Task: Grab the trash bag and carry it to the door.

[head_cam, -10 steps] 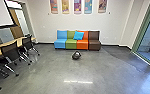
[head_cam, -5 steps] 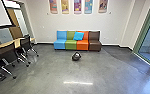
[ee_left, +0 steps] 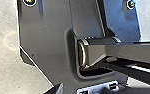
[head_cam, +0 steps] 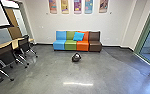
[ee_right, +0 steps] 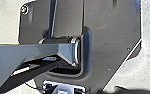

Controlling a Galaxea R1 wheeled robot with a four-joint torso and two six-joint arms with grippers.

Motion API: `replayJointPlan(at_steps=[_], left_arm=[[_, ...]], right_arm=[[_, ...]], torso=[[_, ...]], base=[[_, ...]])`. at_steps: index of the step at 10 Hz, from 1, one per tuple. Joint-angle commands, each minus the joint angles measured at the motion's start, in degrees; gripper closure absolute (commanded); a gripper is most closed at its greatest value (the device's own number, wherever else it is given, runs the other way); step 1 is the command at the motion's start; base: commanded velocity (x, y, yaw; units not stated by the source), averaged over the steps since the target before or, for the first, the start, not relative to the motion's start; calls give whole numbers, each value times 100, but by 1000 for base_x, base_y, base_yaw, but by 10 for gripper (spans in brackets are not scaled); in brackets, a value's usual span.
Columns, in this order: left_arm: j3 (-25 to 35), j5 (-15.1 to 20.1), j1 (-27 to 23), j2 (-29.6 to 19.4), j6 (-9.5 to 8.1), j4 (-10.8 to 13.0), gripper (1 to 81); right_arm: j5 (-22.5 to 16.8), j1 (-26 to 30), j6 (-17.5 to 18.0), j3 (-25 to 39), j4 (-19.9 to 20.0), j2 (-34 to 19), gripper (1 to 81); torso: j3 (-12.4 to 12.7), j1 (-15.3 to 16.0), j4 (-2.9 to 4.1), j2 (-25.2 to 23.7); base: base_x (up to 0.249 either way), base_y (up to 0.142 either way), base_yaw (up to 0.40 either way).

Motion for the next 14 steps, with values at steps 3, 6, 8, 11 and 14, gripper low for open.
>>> replayJointPlan(at_steps=[3,6,8,11,14], left_arm=[[18,394,-174,16,11,14,10],[18,394,-174,16,11,14,10],[18,394,-174,7,11,14,10],[18,386,-174,16,11,5,10],[18,386,-174,7,11,5,10]], right_arm=[[-351,102,-61,23,-89,37,10],[-351,102,-61,23,-89,28,10],[-351,102,-61,23,-89,37,10],[-351,101,-61,23,-89,37,10],[-351,102,-61,23,-89,37,10]], torso=[[0,0,0,0],[0,0,0,0],[0,0,0,0],[0,0,0,0],[0,-2,0,0]], base=[[165,0,0],[167,0,0],[168,0,0],[168,20,0],[168,76,0]])
